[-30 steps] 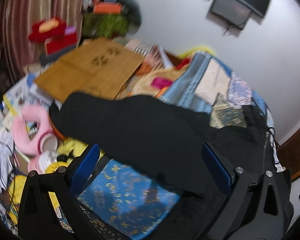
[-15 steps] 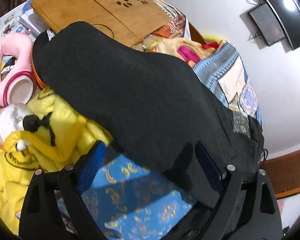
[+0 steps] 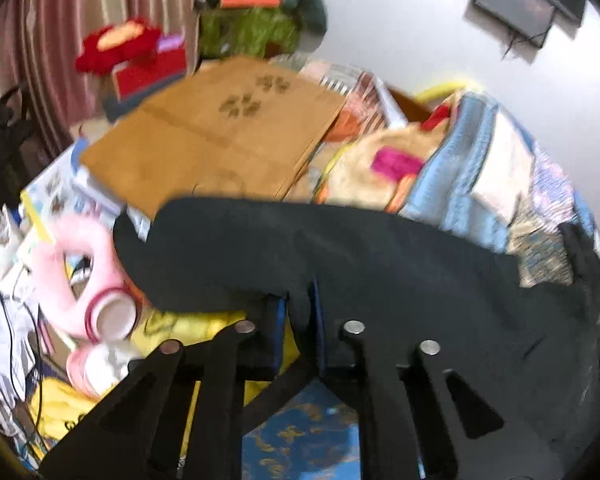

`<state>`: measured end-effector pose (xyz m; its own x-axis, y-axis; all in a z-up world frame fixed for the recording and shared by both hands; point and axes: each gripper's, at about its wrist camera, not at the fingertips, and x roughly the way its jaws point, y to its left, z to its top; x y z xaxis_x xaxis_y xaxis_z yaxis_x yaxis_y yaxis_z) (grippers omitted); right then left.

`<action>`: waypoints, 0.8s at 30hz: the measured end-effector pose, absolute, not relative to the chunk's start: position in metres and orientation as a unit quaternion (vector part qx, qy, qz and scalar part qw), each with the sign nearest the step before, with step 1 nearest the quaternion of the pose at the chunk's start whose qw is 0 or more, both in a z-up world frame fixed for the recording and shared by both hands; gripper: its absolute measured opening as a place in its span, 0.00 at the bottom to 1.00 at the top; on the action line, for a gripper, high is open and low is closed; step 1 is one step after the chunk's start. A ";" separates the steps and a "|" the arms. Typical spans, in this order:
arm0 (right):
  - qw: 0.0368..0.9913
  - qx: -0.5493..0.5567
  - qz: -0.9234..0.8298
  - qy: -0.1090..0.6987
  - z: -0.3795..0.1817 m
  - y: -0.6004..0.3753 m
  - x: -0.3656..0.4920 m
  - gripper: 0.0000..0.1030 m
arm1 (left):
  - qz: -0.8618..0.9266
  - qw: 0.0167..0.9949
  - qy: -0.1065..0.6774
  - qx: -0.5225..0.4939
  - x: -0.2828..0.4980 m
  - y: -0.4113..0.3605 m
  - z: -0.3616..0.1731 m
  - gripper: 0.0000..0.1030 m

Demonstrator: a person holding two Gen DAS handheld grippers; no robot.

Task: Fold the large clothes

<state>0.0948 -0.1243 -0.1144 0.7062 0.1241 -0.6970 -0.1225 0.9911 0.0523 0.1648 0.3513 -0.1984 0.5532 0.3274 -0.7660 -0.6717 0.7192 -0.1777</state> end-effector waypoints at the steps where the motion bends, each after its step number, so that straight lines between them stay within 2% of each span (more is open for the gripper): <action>1: 0.925 -0.001 0.066 0.375 -0.113 -0.125 0.095 1.00 | 0.289 0.858 0.356 -0.231 0.167 0.347 -0.185 0.07; 8: 0.924 0.004 0.077 0.376 -0.109 -0.131 0.098 1.00 | 0.204 0.916 0.285 -0.195 0.186 0.291 -0.105 0.06; 13: 0.918 0.009 0.085 0.387 -0.114 -0.136 0.096 1.00 | 0.109 0.941 0.274 -0.165 0.206 0.224 -0.074 0.06; 18: 0.918 -0.007 0.088 0.386 -0.114 -0.141 0.093 1.00 | 0.017 0.940 0.302 -0.160 0.229 0.162 -0.075 0.05; 24: 0.918 -0.031 0.091 0.386 -0.115 -0.150 0.091 1.00 | -0.054 0.917 0.369 -0.139 0.250 0.093 -0.110 0.05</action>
<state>0.0908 -0.1497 -0.1152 0.6857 0.1425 -0.7138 -0.1900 0.9817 0.0134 0.2504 0.0926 -0.1100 0.7213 -0.2019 -0.6625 -0.0038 0.9554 -0.2953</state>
